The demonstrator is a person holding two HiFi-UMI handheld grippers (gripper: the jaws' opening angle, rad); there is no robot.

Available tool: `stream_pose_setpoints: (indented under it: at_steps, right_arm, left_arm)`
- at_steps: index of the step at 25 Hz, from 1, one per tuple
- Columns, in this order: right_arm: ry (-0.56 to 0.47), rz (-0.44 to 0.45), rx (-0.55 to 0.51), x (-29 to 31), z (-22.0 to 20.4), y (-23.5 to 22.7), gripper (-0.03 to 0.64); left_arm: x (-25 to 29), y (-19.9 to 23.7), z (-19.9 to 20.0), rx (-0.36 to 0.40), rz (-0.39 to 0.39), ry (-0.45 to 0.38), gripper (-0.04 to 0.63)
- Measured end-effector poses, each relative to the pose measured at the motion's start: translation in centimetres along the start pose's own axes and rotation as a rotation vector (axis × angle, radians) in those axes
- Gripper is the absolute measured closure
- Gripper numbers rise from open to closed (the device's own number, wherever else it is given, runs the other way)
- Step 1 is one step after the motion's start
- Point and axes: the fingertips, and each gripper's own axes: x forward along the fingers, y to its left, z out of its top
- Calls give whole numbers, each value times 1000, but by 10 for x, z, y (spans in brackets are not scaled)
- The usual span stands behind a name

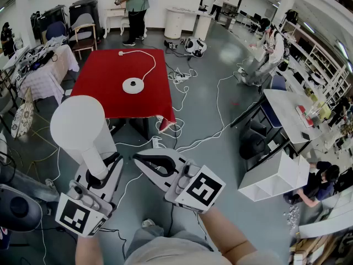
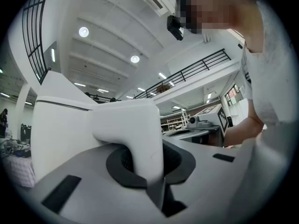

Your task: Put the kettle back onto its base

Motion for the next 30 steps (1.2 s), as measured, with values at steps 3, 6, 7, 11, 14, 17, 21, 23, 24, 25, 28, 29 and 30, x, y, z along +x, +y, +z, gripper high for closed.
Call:
stream_pose_setpoints:
  at_steps: [3,6,7,11,14,17,21,23,24,25,28,29,30]
  right_arm:
    - [1,2,8,1,0,-1,609]
    - [-3,1,5,1,-1,-5,609]
    - [-5,1,2,2,-2,-6,609]
    - [-7,-2,0,6,-4,-10,609]
    - [-24,-1,50,4,-7,-14,609]
    - [-41,21,124,1,-7,-20,609]
    - [-30,-3,60,2,-8,-33,609]
    - [-25,-19,26,0,-10,-45,609]
    - [-26,-20,28,-1,-10,-53,609]
    - [-28,-16,41,-4,-11,-61,609]
    - [-32,-3,86,-13,-16,-89,609]
    - [-29,6,91,-16,-19,-99,609]
    - [-26,21,93,-19,-21,-110,609]
  left_arm:
    - [1,2,0,0,5,-1,558]
    - [3,3,-1,7,6,-1,558]
    - [4,4,-1,9,7,1,558]
    - [6,10,-2,9,10,-4,558]
    - [8,12,-3,5,8,-8,558]
    - [12,11,-2,9,-3,-12,558]
    - [24,15,-5,13,-14,-11,558]
    - [33,15,-7,10,-12,-7,558]
    - [39,15,-7,12,-10,-6,558]
    - [47,13,-8,15,-6,-5,558]
    - [75,11,-11,21,7,-3,558]
    - [84,11,-12,21,16,-3,558]
    - [94,11,-13,23,30,-2,558]
